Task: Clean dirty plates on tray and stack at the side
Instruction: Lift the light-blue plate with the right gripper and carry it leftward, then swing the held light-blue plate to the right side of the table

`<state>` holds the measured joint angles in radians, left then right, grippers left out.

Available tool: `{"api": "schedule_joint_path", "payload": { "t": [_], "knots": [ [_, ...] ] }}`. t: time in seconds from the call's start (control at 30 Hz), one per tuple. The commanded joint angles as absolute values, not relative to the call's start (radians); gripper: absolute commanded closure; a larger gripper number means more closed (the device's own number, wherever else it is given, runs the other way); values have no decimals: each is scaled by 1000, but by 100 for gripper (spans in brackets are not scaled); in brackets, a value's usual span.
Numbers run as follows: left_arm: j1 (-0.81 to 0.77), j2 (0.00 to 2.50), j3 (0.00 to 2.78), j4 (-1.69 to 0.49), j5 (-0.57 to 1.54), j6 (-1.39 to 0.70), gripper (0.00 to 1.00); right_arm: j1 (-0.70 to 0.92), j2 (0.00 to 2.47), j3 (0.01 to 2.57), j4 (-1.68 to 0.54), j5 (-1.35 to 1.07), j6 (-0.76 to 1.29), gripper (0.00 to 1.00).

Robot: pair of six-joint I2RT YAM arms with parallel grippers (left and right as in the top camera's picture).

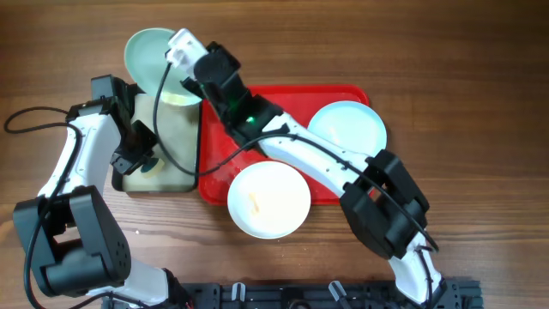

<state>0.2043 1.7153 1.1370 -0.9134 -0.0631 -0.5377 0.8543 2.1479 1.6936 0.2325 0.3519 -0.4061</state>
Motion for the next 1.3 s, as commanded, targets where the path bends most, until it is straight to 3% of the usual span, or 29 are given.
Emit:
{"api": "schedule_joint_path", "payload": {
  "t": [0.0,0.37,0.93,1.27],
  "knots": [
    [210,1691,1129,-914,-80,-554,96,892,2160,1715,269,397,-630,96],
    [210,1691,1129,-915,-80,-555,96,945,2160,1715,363,419,-839,96],
    [210,1691,1129,-913,-80,-555,96,947,2160,1715,386,441,-834,96],
    [210,1691,1129,-911,-80,-554,96,884,2160,1715,256,509,-292,96]
  ]
}}
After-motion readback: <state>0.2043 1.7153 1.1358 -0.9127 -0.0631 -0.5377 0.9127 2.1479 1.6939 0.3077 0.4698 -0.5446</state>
